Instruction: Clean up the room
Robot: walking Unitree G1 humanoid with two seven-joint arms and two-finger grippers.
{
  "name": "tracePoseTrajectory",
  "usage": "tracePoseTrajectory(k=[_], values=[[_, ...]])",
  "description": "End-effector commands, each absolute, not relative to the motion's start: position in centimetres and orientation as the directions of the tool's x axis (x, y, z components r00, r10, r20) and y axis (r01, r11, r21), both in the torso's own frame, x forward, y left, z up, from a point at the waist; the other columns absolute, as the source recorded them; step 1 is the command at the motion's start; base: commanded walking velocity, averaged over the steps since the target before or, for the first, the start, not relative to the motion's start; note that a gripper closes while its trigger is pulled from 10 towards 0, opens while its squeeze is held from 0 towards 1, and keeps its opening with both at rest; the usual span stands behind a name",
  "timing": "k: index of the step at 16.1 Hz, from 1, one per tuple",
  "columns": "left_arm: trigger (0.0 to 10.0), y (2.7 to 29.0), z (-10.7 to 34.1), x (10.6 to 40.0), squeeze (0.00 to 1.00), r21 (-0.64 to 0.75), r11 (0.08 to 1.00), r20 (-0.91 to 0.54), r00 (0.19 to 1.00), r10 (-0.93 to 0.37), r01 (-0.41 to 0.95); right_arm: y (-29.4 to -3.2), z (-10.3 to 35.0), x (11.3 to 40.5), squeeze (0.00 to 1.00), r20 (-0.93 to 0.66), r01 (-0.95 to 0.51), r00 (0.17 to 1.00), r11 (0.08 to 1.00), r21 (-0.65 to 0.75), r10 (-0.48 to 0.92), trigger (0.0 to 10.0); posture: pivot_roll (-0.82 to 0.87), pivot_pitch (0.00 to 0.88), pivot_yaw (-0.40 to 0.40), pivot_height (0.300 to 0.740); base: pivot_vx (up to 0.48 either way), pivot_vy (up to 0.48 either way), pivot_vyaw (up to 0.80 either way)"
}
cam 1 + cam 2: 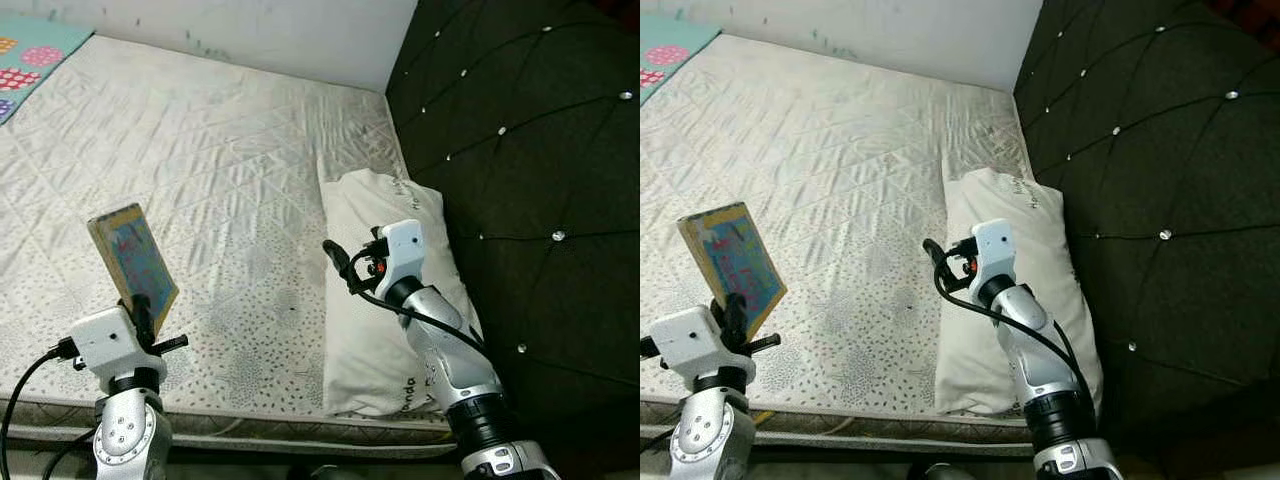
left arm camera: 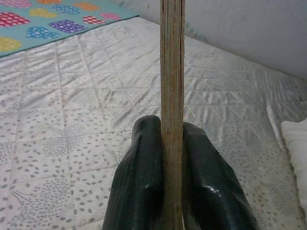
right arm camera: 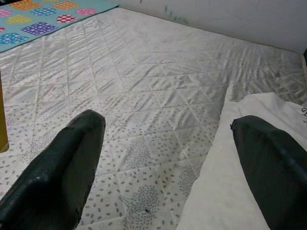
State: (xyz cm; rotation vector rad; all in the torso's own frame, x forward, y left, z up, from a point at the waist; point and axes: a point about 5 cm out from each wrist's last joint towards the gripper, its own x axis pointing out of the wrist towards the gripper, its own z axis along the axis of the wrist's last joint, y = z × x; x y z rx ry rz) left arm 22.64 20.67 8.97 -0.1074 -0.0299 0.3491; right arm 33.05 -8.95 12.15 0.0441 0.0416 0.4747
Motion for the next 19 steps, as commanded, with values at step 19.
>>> tracePoseTrajectory(k=[19], values=[[10.0,20.5,10.2,23.0,0.00,-0.090,0.957,0.044,0.959,0.280,-0.276,-7.9,12.0,33.0,0.00,-0.011,-0.462,0.886,0.885,0.059,0.463,10.0,-0.02,0.109,-0.124,0.740,0.000,0.000,0.23]])
